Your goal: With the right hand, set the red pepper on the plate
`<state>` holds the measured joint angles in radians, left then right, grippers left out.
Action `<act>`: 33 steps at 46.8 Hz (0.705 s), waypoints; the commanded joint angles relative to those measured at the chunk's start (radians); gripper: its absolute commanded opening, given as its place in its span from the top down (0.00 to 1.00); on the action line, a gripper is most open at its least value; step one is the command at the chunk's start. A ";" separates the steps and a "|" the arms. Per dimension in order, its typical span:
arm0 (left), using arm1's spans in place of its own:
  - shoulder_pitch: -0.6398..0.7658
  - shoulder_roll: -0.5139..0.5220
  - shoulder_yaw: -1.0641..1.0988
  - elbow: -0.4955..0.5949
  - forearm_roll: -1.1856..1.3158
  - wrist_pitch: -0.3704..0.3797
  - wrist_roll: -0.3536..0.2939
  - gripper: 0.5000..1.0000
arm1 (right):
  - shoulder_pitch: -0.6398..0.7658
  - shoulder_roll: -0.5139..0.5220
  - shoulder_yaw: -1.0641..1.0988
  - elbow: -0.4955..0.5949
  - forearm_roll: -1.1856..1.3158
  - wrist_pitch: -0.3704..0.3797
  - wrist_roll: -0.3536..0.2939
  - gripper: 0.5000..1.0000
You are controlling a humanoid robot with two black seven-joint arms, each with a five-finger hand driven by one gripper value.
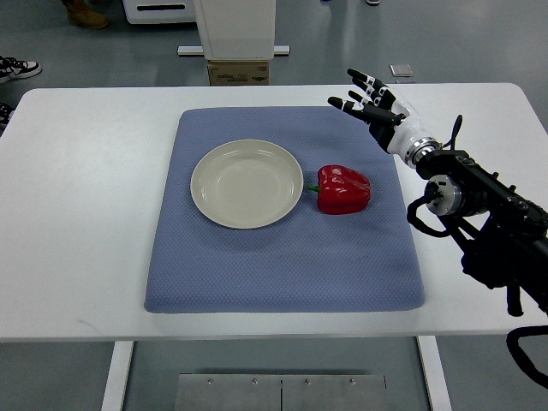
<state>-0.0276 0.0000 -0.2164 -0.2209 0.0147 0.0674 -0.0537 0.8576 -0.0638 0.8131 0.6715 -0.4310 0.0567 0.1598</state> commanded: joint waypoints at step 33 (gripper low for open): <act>0.000 0.000 0.000 0.000 -0.001 0.000 0.000 0.00 | -0.015 -0.087 0.006 -0.007 0.000 -0.001 0.030 0.00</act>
<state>-0.0276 0.0000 -0.2163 -0.2209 0.0146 0.0674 -0.0537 0.8407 -0.1515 0.8190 0.6645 -0.4310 0.0551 0.1903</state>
